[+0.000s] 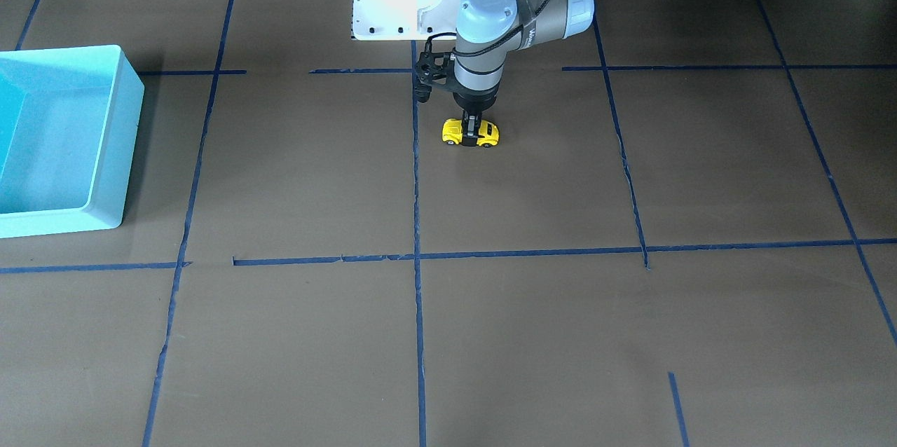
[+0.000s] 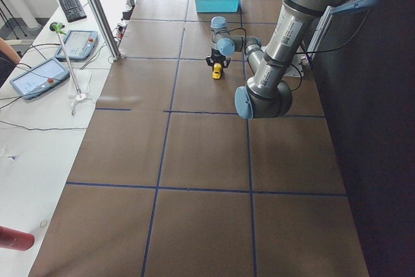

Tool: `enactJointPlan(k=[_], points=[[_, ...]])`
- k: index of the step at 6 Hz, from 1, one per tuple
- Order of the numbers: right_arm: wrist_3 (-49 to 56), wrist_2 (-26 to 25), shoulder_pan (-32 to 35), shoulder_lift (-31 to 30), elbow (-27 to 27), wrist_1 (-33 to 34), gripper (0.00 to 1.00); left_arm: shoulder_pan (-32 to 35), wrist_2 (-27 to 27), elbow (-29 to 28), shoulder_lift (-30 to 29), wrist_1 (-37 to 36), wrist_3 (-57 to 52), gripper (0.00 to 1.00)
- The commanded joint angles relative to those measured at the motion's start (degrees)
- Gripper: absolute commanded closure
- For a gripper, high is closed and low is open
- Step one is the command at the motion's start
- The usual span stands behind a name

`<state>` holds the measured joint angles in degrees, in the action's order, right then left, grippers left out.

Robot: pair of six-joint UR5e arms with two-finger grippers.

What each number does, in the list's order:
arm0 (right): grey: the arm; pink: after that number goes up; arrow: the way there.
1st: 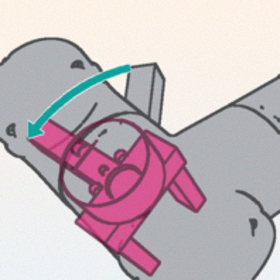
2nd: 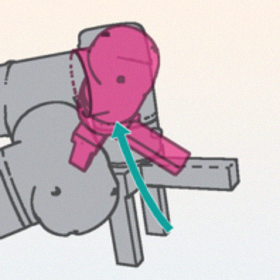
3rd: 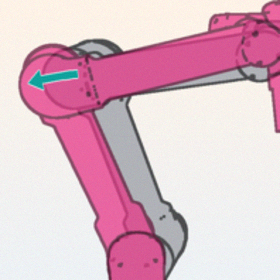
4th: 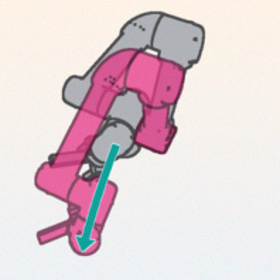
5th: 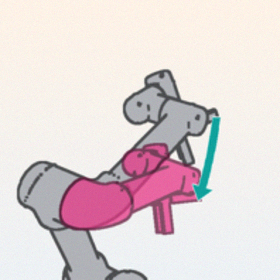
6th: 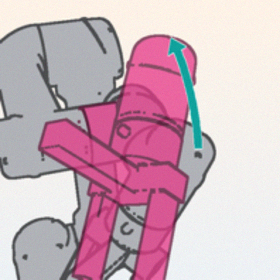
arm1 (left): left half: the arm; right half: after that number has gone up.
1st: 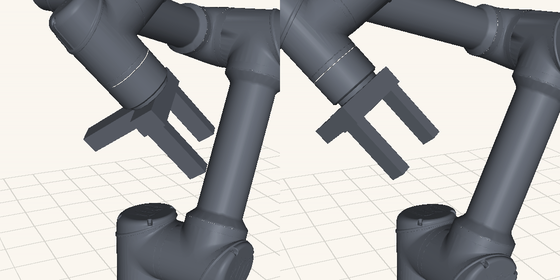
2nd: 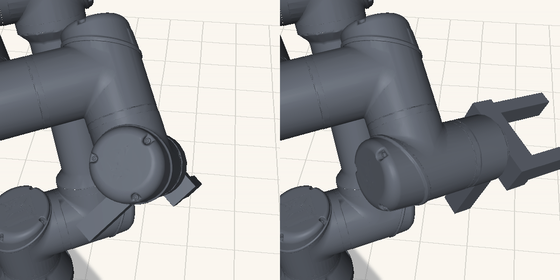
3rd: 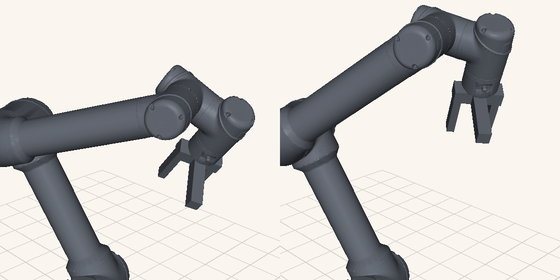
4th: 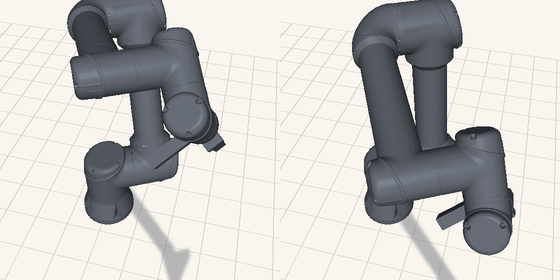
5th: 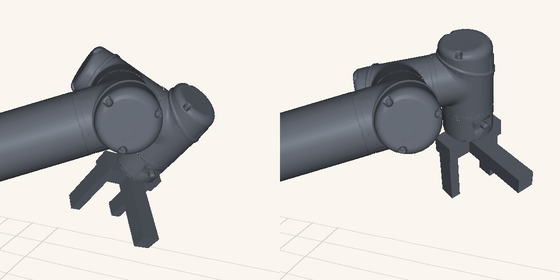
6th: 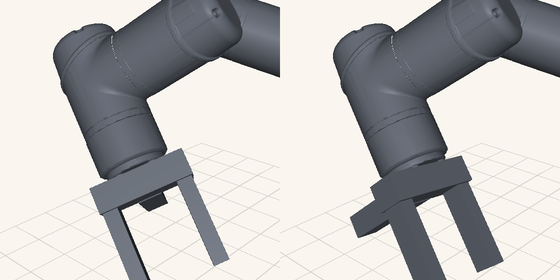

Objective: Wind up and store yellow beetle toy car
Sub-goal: 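Press the car down and drag it back toward the robot with left gripper, then release the car and pull the left arm back out of view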

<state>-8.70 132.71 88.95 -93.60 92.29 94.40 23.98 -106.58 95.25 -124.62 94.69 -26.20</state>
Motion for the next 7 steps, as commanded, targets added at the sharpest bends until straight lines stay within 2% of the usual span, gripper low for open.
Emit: enactJointPlan(k=[1, 2, 5, 6, 7], points=[[0.0, 0.0, -0.01, 0.0, 0.0, 0.0, 0.0, 1.06, -0.03, 2.91, 2.88, 1.46, -0.35, 0.0], [0.0, 0.0, -0.01, 0.0, 0.0, 0.0, 0.0, 4.29, -0.3, 7.71, 7.59, 1.46, -1.39, 0.0], [0.0, 0.0, -0.01, 0.0, 0.0, 0.0, 0.0, 7.99, -0.56, 14.85, 12.44, -1.77, -3.33, 0.0], [0.0, 0.0, -0.01, 0.0, 0.0, 0.0, 0.0, 12.01, -0.65, 18.79, 16.3, -4.14, -3.33, 0.0], [0.0, 0.0, 0.08, 0.0, 0.0, 0.0, 0.0, 17.19, -3.0, 20.31, 19.38, -4.51, -3.25, 0.0]])
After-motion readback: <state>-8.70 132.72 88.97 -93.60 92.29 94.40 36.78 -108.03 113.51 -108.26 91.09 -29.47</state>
